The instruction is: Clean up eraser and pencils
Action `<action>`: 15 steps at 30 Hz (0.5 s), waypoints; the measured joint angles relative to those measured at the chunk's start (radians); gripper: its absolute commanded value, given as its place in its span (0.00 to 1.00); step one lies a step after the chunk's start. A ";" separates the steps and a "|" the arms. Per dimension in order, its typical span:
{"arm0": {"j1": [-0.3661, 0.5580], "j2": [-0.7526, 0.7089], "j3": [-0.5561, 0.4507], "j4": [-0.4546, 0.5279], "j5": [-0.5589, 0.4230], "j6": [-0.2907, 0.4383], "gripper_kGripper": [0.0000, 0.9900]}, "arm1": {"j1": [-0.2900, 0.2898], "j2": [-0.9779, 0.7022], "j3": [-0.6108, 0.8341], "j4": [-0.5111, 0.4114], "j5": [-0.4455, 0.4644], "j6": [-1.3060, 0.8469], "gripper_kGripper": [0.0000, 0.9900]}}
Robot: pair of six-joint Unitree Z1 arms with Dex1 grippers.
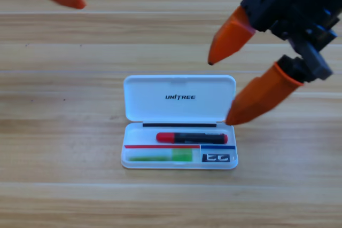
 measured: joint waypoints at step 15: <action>0.003 0.245 0.017 -0.184 -0.170 -0.013 0.92 | 0.000 -0.039 0.033 -0.022 0.000 0.015 0.91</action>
